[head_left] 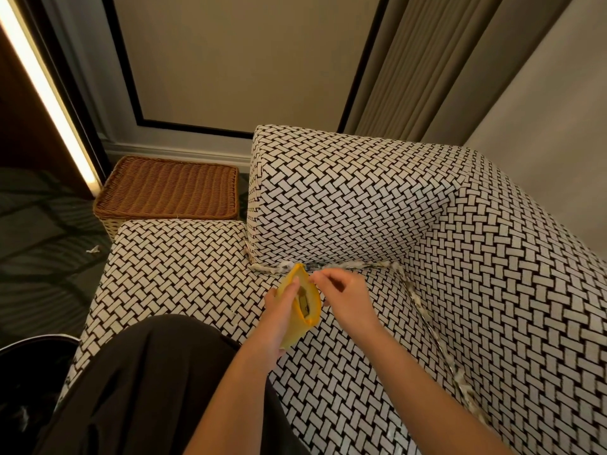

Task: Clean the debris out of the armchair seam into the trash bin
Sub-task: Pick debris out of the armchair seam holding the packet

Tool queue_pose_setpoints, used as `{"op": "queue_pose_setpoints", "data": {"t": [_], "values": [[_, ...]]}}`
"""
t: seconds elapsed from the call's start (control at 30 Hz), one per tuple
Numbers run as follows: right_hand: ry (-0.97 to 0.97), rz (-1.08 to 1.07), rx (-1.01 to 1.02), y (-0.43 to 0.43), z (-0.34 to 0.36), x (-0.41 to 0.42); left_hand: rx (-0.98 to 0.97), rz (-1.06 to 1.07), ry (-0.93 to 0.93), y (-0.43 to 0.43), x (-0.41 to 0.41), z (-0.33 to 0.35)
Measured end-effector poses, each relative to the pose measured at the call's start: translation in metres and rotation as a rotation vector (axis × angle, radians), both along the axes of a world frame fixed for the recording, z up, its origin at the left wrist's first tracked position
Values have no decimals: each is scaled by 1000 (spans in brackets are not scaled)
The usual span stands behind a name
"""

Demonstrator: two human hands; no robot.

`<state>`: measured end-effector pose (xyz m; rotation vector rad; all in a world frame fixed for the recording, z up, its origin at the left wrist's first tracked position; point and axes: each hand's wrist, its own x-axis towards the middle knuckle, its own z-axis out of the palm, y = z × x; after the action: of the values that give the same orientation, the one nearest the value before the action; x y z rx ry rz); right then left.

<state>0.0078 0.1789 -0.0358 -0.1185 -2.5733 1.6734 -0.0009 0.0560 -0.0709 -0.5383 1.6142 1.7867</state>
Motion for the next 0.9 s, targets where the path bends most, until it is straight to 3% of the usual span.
{"op": "queue_pose_setpoints", "data": {"t": [0.13, 0.27, 0.33, 0.67, 0.9], "values": [[-10, -150, 46, 17, -23, -9, 10, 14, -14, 0, -1, -2], [-234, -189, 417, 51, -70, -20, -4, 15, -31, -1, -3, -5], [-251, -213, 526, 61, -78, -23, 1, 9, -34, -1, -3, -5], [-424, -220, 784, 76, -61, -65, -17, -8, -15, 0, -4, -9], [-521, -182, 781, 81, -57, -84, -23, -11, -8, 1, -6, -9]]}}
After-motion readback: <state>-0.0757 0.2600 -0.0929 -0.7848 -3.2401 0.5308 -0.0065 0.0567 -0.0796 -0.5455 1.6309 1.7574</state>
